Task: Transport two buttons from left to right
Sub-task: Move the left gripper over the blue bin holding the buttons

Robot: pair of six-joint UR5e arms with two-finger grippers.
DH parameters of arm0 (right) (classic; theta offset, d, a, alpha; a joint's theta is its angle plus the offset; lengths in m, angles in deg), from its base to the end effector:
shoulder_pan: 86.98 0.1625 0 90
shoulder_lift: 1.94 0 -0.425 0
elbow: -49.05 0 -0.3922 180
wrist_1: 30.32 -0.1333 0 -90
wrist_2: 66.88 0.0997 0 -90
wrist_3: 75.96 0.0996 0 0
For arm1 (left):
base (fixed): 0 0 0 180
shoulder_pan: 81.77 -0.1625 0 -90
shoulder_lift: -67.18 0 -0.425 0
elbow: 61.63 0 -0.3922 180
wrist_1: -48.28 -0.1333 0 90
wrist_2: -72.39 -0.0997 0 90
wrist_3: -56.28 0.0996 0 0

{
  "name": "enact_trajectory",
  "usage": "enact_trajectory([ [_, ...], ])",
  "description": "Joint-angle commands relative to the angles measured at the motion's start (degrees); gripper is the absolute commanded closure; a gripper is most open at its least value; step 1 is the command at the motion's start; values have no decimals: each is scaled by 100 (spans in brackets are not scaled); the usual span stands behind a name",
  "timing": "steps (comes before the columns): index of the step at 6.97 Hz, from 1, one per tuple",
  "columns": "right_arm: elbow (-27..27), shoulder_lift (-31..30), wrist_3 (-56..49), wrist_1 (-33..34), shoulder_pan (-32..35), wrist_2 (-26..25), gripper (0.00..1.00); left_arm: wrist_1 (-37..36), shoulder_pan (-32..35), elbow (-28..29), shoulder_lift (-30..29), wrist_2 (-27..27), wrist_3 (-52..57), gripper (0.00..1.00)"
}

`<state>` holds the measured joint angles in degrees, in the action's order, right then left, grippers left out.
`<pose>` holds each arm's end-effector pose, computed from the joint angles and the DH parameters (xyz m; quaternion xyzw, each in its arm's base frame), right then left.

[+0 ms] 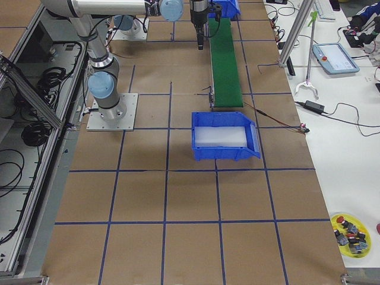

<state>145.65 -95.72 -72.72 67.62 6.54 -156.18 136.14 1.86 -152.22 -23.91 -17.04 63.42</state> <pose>0.1632 -0.4627 0.4770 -0.0027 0.9990 -0.0442 0.0087 -0.0779 -0.5124 0.4771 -0.0067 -1.0000 0.0046 0.0045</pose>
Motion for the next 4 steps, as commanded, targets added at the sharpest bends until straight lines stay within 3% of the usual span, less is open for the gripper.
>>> enact_trajectory([
  [1, 8, 0, 2, 5, 9, 0, 0, -32, -773, 6, -14, -4, 749, 0],
  [4, -53, 9, 2, 32, 9, 9, 0, -163, -2407, -151, -329, 22, 2245, 0],
])
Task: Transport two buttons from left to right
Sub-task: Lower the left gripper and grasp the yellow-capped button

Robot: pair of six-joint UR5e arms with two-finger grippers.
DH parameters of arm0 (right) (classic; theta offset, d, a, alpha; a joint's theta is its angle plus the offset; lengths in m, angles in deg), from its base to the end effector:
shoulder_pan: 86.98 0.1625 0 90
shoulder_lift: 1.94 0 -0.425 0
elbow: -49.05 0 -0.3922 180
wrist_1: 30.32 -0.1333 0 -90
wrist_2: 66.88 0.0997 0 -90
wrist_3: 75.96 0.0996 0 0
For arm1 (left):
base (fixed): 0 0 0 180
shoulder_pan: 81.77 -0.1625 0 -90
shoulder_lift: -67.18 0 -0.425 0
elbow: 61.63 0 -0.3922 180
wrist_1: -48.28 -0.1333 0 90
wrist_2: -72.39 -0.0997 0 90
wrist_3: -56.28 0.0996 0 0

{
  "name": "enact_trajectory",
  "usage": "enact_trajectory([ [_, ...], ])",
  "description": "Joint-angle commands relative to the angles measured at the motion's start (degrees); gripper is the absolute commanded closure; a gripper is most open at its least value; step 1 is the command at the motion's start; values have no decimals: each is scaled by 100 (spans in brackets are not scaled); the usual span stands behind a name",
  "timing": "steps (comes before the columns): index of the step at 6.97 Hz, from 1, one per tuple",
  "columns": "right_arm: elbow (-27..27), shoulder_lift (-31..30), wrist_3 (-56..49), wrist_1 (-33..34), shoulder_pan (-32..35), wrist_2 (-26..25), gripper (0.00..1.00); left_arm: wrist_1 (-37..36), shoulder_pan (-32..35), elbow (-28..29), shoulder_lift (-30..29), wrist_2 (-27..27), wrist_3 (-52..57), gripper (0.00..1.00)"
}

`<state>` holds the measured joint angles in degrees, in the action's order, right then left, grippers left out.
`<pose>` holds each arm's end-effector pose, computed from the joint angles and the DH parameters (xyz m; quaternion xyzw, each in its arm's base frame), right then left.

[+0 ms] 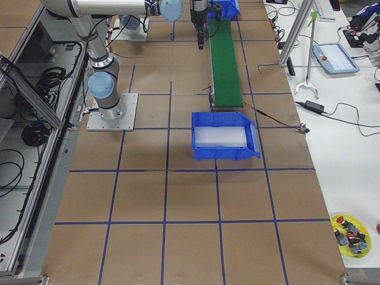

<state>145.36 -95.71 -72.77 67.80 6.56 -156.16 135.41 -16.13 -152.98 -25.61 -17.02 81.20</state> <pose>0.1635 -0.4636 0.4798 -0.0034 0.9988 -0.0482 0.0091 0.0877 -0.5194 0.4569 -0.0048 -0.9999 -0.0079 0.0093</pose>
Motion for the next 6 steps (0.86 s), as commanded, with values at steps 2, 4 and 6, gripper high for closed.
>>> enact_trajectory([
  [2, -7, 8, 6, 14, 6, 7, 0, -643, -1060, -103, -615, 37, 873, 0],
  [4, -7, -1, 6, 14, 6, 7, 0, -1319, -1053, -164, -1169, 37, 874, 0],
  [6, -15, 8, -11, 14, -11, 15, 0, -1925, -1000, -365, -1556, 37, 856, 0],
])
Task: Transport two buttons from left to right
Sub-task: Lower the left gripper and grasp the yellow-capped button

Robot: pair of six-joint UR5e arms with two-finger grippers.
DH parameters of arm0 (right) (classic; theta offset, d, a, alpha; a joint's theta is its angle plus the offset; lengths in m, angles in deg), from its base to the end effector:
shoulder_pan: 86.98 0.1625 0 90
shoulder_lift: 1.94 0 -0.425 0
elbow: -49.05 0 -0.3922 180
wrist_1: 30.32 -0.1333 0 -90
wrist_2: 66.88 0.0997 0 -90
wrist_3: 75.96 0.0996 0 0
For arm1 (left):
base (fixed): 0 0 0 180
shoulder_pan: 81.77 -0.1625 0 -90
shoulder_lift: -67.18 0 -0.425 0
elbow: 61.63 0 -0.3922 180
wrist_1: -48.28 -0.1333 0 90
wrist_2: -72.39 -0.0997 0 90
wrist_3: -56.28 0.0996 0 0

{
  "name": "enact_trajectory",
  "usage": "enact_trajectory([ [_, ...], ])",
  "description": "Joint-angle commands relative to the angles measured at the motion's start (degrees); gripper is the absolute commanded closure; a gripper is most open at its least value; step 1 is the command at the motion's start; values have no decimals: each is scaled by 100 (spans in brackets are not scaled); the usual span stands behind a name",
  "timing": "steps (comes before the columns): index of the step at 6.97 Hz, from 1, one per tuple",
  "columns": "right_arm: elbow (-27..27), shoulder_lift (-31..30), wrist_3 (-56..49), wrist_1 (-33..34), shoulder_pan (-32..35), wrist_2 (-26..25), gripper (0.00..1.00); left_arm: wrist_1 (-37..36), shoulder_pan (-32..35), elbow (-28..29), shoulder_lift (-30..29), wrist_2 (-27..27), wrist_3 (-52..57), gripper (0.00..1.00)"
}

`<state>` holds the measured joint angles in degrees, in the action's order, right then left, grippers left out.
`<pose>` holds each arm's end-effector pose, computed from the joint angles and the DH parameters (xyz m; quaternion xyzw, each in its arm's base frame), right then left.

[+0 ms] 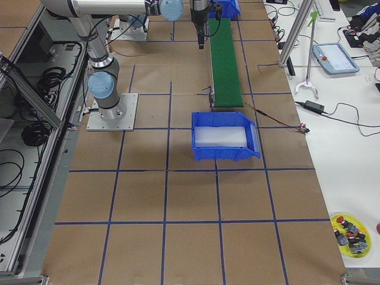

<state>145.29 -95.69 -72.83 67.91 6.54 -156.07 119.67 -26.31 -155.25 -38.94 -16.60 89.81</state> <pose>0.1635 -0.4640 0.4804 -0.0038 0.9987 -0.0496 0.0100 0.2204 -0.5583 0.3368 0.0089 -0.9999 -0.0032 0.0128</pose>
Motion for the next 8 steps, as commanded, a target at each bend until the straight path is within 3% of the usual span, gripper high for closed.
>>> enact_trajectory([
  [1, -8, 6, -6, 3, -9, -2, 0, -728, 18, -417, -268, -5, 14, 0],
  [5, -8, 6, 3, 11, -1, 6, 0, -1942, 9, -1218, -673, -57, 75, 0],
  [7, 1, 6, -6, 3, -27, 6, 0, -2059, 9, -1237, -725, -57, 75, 1],
  [8, -17, 6, 3, 20, -27, 6, 0, -2085, 9, -1246, -726, -57, 75, 9],
])
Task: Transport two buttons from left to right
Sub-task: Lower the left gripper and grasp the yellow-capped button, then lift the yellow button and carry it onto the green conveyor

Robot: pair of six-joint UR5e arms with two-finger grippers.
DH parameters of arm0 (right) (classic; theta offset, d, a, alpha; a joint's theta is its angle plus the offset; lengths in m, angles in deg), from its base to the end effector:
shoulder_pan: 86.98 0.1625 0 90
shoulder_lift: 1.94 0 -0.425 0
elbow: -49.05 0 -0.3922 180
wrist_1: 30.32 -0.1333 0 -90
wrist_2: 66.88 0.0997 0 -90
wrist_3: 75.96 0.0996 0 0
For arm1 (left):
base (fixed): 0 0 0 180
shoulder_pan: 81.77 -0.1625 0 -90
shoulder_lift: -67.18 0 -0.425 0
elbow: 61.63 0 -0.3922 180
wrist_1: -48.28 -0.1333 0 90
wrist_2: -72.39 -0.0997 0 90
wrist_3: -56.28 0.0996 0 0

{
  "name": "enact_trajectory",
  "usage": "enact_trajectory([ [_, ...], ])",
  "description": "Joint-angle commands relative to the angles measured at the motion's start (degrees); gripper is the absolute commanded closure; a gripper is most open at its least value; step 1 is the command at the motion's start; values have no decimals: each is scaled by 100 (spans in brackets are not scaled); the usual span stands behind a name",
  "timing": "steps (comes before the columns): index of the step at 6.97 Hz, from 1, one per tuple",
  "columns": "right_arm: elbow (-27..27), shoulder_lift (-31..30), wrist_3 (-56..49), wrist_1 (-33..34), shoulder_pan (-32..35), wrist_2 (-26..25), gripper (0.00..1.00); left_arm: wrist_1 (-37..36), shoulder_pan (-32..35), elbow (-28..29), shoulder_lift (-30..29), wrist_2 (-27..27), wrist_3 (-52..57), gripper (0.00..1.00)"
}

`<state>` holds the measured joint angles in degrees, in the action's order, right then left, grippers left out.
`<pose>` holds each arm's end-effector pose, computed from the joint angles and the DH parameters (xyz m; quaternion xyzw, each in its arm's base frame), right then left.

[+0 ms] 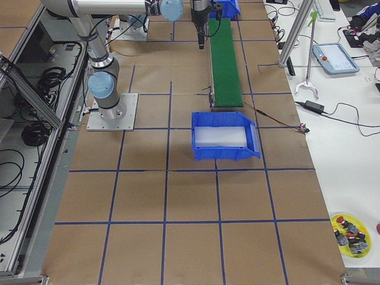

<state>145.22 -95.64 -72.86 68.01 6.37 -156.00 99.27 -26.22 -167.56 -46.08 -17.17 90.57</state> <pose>0.1623 -0.4651 0.4808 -0.0026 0.9987 -0.0506 0.0105 0.2126 -0.5469 0.2052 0.0014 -1.0000 0.0009 0.0041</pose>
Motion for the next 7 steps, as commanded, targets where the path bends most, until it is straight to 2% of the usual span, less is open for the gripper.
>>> enact_trajectory([
  [1, 16, 0, 7, 2, -1, 0, 0, -45, 0, -7, -20, -1, 7, 35],
  [3, 25, 0, -2, -15, -27, 0, 0, -28, 0, 19, -20, -1, -2, 80],
  [4, 25, 0, 6, -7, -18, 0, 0, -2, 0, 115, -11, -9, -2, 87],
  [5, 33, 0, 15, -7, -1, 0, 0, 59, 17, 212, 128, -9, -2, 89],
  [6, 34, 0, -2, -15, -27, 0, 0, 338, 26, 457, 190, -9, -2, 89],
  [7, 42, 0, -2, -15, 8, 0, 0, 1003, 26, 868, 321, -9, 7, 89],
])
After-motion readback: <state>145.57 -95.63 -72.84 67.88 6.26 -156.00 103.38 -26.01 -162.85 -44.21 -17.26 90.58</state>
